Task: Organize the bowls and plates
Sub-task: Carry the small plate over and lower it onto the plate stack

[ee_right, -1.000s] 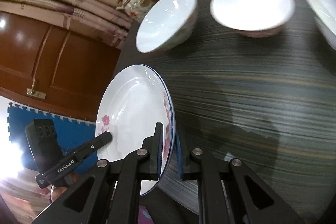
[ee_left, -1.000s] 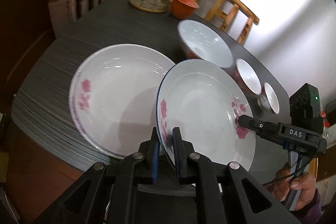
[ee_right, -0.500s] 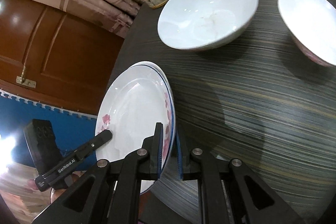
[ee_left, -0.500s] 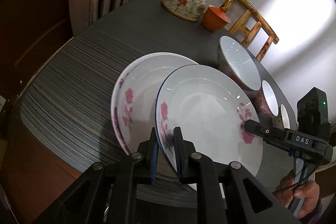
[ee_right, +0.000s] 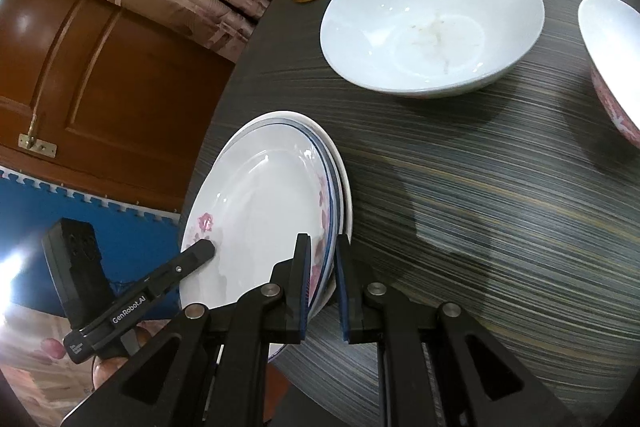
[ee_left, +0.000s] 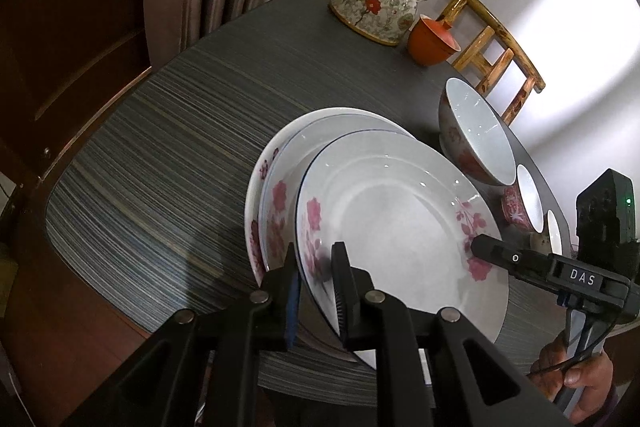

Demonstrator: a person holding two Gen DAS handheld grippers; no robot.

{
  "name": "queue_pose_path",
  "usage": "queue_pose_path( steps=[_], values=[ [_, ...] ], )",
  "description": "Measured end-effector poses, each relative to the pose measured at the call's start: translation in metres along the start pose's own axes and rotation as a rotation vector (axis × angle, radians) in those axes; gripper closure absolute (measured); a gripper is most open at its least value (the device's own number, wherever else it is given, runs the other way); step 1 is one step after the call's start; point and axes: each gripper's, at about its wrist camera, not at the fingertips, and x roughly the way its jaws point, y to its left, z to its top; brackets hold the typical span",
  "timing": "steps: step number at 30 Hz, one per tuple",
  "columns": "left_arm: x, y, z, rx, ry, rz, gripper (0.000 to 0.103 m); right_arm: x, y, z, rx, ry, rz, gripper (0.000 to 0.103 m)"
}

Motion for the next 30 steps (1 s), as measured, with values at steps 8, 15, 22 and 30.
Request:
queue_pose_path(
  steps=[8,15,22,30],
  values=[
    [0.003,-0.003,0.0,0.024,-0.001,0.033,0.088,0.005,0.005,0.001,-0.005,0.002,-0.021,0.089],
    [0.004,-0.012,-0.001,0.085,-0.019,0.1,0.085,0.004,0.005,0.002,-0.005,0.0,-0.02,0.089],
    [0.006,-0.016,-0.001,0.118,-0.026,0.14,0.084,0.006,0.003,0.003,-0.001,-0.002,-0.02,0.089],
    [-0.005,-0.026,0.0,0.181,-0.086,0.226,0.077,0.007,0.003,0.002,0.002,-0.006,-0.019,0.089]
  ],
)
